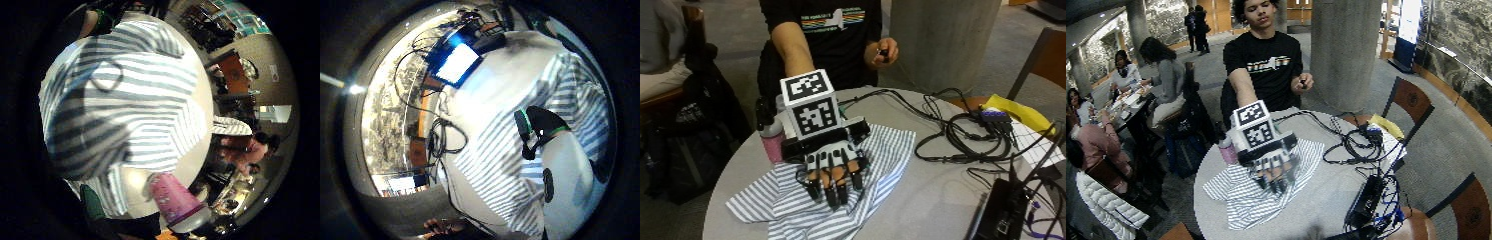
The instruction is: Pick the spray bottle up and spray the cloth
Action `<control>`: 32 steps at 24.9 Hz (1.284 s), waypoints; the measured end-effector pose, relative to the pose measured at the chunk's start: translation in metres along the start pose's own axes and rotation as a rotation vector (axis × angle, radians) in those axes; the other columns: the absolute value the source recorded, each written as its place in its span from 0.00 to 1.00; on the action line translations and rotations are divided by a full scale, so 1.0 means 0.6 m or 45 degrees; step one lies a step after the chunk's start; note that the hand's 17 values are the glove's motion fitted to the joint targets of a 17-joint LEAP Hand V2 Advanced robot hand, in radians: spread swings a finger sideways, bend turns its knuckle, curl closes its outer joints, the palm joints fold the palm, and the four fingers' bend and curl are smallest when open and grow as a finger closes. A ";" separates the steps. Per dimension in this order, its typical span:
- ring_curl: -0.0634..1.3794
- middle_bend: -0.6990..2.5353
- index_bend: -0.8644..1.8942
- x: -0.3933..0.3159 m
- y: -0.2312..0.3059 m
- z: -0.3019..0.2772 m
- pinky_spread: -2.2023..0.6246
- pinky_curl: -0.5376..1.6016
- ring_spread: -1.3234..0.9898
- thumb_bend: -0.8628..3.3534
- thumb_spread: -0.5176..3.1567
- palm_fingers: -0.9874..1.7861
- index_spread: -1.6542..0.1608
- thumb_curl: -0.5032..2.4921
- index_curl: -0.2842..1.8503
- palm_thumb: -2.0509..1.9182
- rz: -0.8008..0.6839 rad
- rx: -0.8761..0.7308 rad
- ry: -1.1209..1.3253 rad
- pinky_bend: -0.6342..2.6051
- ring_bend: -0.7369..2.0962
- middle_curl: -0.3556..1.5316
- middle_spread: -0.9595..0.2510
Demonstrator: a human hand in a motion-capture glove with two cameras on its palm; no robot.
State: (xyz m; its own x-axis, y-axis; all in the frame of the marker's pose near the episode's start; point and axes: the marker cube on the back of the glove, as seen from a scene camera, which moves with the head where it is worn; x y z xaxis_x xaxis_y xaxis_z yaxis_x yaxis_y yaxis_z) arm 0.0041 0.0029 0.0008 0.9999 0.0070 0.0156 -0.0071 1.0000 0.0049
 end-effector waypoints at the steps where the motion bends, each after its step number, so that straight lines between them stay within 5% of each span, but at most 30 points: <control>1: 0.09 0.30 0.35 0.002 0.001 0.000 0.82 0.30 0.58 0.29 0.25 0.53 0.83 0.20 0.14 0.65 0.002 0.002 -0.006 0.33 0.36 0.23 0.82; 21: 0.19 0.31 0.36 -0.011 0.021 -0.026 0.86 0.38 0.59 0.29 0.42 0.51 0.76 0.25 0.21 0.69 -0.059 0.010 -0.008 0.35 0.39 0.32 0.85; 32: 0.20 0.30 0.36 -0.046 0.253 -0.060 0.86 0.39 0.60 0.27 0.44 0.49 0.75 0.27 0.22 0.70 -0.347 0.079 0.096 0.36 0.38 0.34 0.86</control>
State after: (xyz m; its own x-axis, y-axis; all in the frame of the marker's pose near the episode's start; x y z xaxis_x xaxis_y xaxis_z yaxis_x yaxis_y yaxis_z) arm -0.0242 0.1547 -0.0350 0.9634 -0.2590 -0.0690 0.2632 0.9629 0.0599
